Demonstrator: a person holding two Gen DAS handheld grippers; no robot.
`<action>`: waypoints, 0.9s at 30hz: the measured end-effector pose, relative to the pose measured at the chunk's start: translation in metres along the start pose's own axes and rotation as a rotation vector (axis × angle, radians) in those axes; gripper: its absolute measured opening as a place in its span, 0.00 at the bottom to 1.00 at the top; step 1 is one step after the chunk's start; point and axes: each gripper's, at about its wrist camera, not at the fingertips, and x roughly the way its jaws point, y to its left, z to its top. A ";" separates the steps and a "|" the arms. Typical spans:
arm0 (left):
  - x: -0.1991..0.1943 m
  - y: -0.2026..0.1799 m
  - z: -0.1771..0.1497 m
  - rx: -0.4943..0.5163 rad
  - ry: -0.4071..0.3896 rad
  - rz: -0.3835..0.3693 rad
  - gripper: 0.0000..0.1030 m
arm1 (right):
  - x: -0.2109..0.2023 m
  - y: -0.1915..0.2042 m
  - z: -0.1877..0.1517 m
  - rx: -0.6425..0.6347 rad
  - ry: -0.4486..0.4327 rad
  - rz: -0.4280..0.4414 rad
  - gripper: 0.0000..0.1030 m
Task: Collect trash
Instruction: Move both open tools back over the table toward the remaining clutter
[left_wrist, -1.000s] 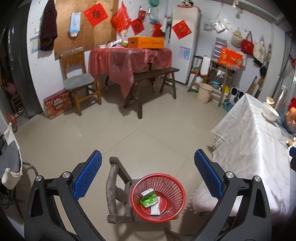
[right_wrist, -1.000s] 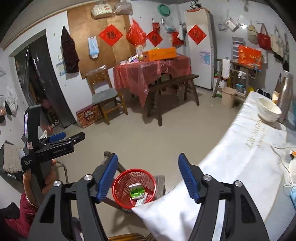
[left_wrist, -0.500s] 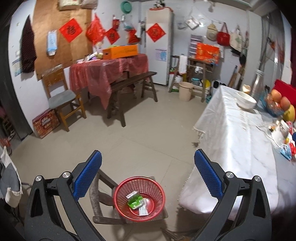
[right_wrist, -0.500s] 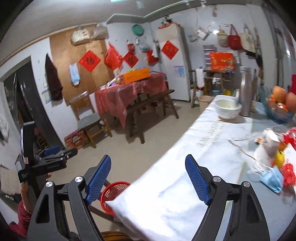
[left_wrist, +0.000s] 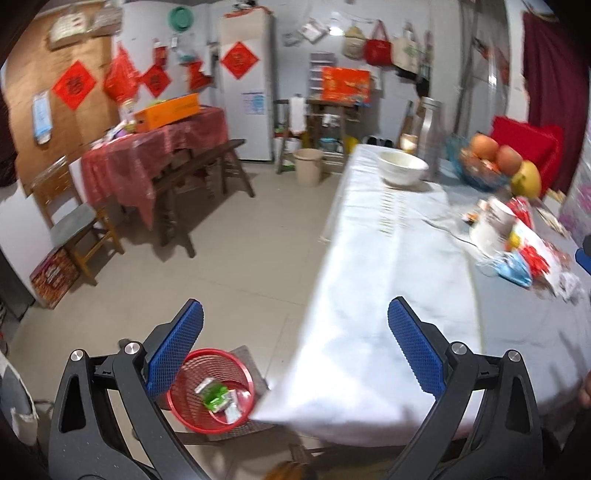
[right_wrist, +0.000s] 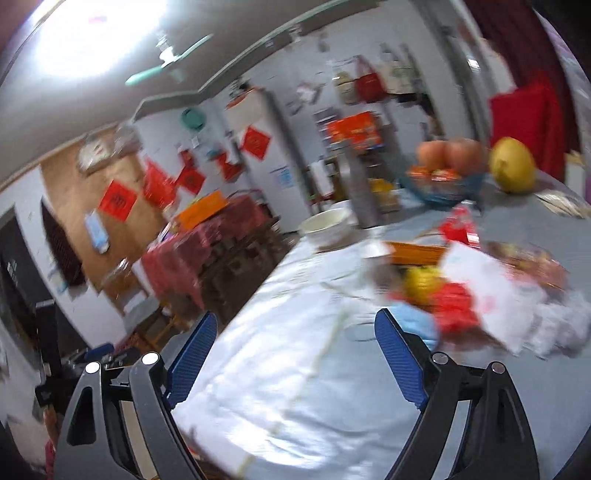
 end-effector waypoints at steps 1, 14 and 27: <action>0.001 -0.012 0.001 0.013 0.000 -0.015 0.93 | -0.006 -0.017 0.002 0.029 -0.012 -0.014 0.83; 0.052 -0.175 0.024 0.149 0.120 -0.291 0.93 | -0.057 -0.149 0.020 0.267 -0.147 -0.166 0.85; 0.121 -0.297 0.029 0.323 0.093 -0.231 0.93 | -0.032 -0.191 0.009 0.311 -0.099 -0.321 0.88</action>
